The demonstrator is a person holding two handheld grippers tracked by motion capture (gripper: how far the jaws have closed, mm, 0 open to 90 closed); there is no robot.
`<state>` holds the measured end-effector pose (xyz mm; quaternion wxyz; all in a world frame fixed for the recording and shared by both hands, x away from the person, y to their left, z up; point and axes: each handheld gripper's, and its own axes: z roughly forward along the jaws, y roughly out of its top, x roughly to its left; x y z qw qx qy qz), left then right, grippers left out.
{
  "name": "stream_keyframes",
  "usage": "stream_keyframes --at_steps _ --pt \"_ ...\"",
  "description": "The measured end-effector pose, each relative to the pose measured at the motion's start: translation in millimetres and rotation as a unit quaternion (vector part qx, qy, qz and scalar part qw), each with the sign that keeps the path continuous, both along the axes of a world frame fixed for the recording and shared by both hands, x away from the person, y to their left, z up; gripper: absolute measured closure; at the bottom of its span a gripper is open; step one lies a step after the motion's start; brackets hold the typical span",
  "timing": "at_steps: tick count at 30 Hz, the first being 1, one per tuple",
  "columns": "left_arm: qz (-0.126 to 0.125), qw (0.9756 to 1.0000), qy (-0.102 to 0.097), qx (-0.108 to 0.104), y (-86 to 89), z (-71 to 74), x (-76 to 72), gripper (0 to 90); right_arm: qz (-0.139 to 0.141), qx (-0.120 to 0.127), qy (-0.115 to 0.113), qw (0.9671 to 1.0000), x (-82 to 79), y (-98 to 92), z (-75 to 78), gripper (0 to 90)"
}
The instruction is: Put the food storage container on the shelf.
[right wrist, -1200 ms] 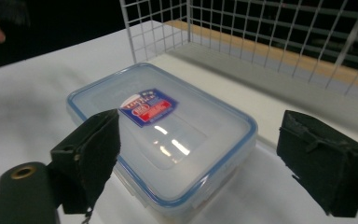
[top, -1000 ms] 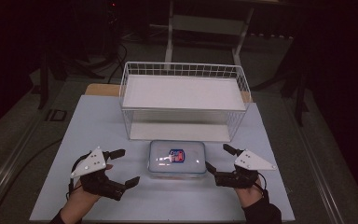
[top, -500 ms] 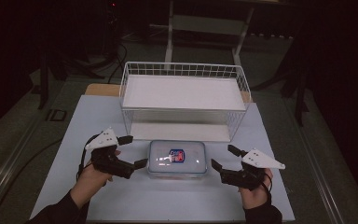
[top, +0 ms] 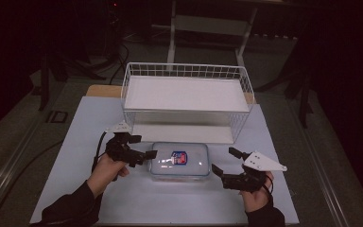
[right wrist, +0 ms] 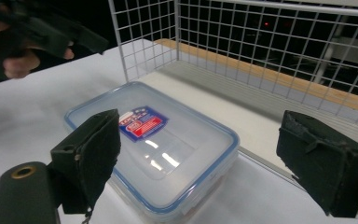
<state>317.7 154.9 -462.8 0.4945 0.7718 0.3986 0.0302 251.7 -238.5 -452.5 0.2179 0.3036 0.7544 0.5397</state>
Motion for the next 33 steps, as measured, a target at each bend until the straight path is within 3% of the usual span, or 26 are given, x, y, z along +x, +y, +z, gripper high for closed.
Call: stream_keyframes --at_steps 4,5,6,9,12,14,19,21,24,26,27,33 --pt "0.004 0.9978 0.066 -0.008 -0.6 -10.3 11.4 0.0 -0.003 -0.005 0.005 1.0000 -0.1 2.3 -1.3 11.8" --pt "0.004 0.9978 0.066 -0.008 -0.6 -10.3 11.4 0.0 -0.003 -0.005 0.005 1.0000 -0.1 2.3 -1.3 11.8" --pt "0.008 0.9947 0.101 -0.019 0.7 -16.9 17.0 0.0 -0.005 -0.008 0.007 0.9999 0.4 2.8 -2.0 11.1" --pt "0.009 0.9884 0.149 -0.029 1.7 -26.3 22.8 0.0 -0.011 -0.015 0.011 0.9998 1.1 3.4 -4.4 11.1" --pt "0.016 0.9788 0.202 -0.031 2.0 -37.9 28.8 3.3 -0.011 -0.014 0.015 0.9997 1.5 3.4 -5.3 11.1" --pt "0.023 0.9748 0.221 -0.025 2.7 -44.0 31.3 7.0 -0.011 -0.015 0.017 0.9997 2.0 3.5 -6.0 11.1" --pt "0.008 0.9606 0.269 -0.069 6.0 -56.3 34.3 18.0 -0.013 -0.016 0.021 0.9996 3.0 2.8 -7.4 11.1" --pt "-0.003 0.9575 0.276 -0.082 6.8 -60.4 34.5 25.9 -0.014 -0.016 0.023 0.9995 3.2 2.4 -7.2 11.1" --pt "-0.021 0.9504 0.291 -0.108 7.4 -66.2 34.6 37.6 -0.013 -0.015 0.023 0.9995 3.3 2.2 -6.8 11.1" --pt "-0.022 0.9521 0.285 -0.110 10.3 -64.9 34.7 40.6 -0.014 -0.017 0.023 0.9995 3.3 2.3 -7.0 11.1" --pt "-0.019 0.9527 0.282 -0.112 12.3 -63.4 35.0 46.7 -0.013 -0.016 0.027 0.9994 3.8 2.3 -7.3 11.1" --pt "-0.030 0.9537 0.276 -0.116 13.8 -63.0 32.6 49.8 -0.003 -0.009 0.054 0.9985 8.2 1.0 -9.5 10.5"
